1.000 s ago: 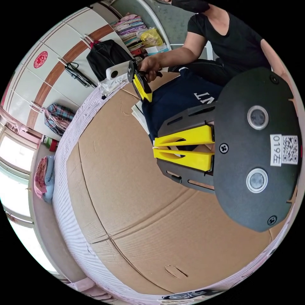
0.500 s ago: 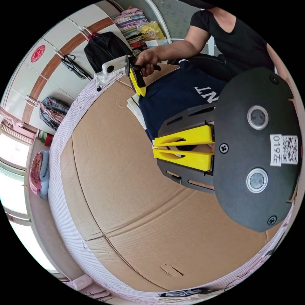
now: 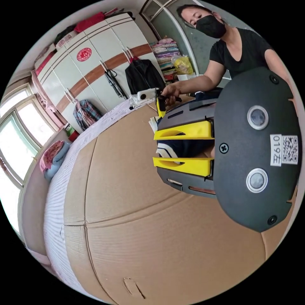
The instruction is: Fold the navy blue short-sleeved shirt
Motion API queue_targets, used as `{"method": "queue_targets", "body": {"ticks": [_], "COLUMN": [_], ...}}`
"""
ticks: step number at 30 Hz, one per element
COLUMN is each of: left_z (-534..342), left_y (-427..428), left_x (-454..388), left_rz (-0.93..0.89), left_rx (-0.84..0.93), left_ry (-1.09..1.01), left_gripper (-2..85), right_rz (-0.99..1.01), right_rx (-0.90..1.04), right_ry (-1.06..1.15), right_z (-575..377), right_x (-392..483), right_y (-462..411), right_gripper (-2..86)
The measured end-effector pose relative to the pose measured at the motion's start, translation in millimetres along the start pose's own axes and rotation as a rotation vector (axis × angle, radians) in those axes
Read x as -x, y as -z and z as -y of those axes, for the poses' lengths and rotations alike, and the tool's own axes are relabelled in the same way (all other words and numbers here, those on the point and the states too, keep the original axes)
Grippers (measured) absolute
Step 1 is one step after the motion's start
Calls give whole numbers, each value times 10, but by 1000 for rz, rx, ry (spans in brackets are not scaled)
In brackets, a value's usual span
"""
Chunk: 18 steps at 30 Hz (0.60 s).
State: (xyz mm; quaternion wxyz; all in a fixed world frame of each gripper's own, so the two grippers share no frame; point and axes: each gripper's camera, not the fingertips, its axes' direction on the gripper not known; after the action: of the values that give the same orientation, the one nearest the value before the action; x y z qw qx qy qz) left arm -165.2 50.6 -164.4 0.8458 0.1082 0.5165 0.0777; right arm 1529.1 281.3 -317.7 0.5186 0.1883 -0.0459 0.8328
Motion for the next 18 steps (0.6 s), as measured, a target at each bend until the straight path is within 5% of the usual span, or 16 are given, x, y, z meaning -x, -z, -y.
{"method": "queue_targets", "body": {"ticks": [18], "left_z": [-218], "left_y": [-355], "left_x": [817], "left_rz": [-162], "left_rx": [64], "left_ry": [289], "left_gripper": [78], "right_rz": [4], "right_rx": [7], "right_ry": [1], "right_z": [96], "right_x": [-16], "right_y": [716], "right_gripper": [-5]}}
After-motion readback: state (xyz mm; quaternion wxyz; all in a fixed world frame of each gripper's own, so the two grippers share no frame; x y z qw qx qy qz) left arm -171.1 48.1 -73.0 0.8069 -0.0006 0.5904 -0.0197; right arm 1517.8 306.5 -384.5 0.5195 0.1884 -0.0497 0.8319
